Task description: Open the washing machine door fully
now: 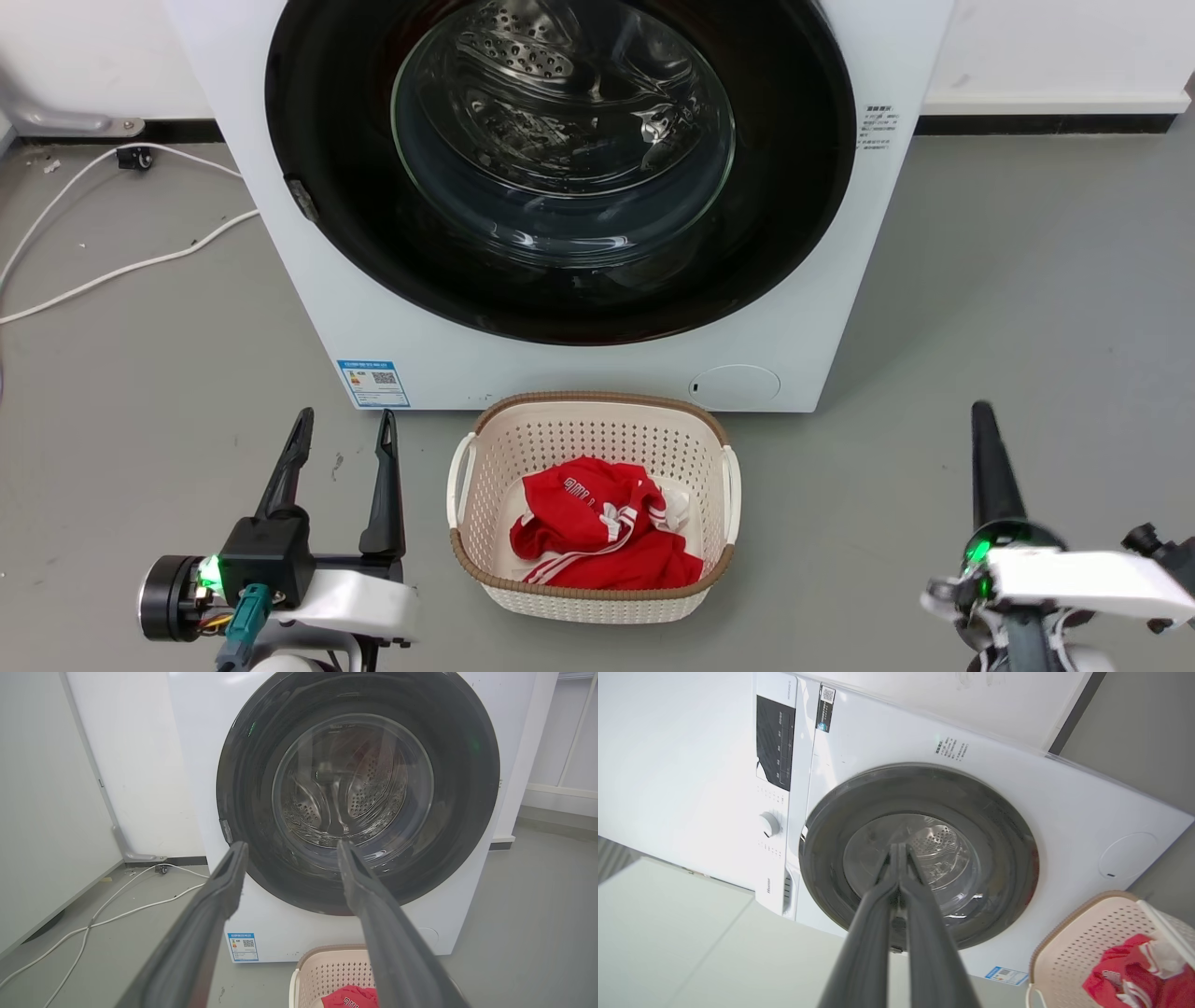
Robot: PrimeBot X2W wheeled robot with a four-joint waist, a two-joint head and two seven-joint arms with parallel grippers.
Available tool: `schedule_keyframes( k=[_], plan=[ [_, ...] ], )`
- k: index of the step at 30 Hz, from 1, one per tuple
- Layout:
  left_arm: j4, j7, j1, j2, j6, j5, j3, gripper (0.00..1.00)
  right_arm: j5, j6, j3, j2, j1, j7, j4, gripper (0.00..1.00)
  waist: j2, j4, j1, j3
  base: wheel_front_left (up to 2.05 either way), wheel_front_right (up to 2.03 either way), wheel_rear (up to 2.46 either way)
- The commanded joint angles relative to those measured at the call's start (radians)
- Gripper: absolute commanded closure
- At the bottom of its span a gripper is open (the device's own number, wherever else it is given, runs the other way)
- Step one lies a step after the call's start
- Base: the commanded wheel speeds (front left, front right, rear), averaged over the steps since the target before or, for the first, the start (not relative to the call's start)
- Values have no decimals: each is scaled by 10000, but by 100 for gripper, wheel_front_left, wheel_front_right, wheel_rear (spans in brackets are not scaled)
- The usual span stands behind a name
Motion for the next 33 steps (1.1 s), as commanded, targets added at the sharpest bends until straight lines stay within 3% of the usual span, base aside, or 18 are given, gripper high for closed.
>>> schedule_keyframes(
  k=[1, 5, 9, 20, 27, 33],
  plan=[
    [-7, -25, 66, -30, -41, 53, 40, 0, 646, 0, 7, 15, -208, -34, -114, 100, 0, 0, 0, 18, 0, 0, 0],
    [-48, -25, -38, -27, -60, 27, 101, 0, 3297, 0, -504, 2, -796, -43, -400, 100, 0, -14, 0, 129, 0, 0, 0],
    [-107, -25, -168, -2, -86, 38, 156, 0, 4178, 0, -990, 7, -1764, -43, 68, 100, 0, -36, 0, 298, 0, 0, 0],
    [-228, -25, -834, 135, -397, 14, 162, 0, 4005, 0, -1107, -1087, -5823, 452, 3431, 100, 0, 292, 0, 1036, 0, 0, 0],
    [-313, -25, -1302, 124, -591, -1, 90, 0, 3494, 0, -325, -2158, -8765, 1512, 6036, 100, 0, 632, 0, 1770, 0, 0, 0],
    [-410, -25, -1699, 198, -694, 35, 79, 0, 2594, 0, 652, -2605, -11349, 2631, 8082, 100, 0, 744, 0, 2478, 0, 0, 0]
  ],
)
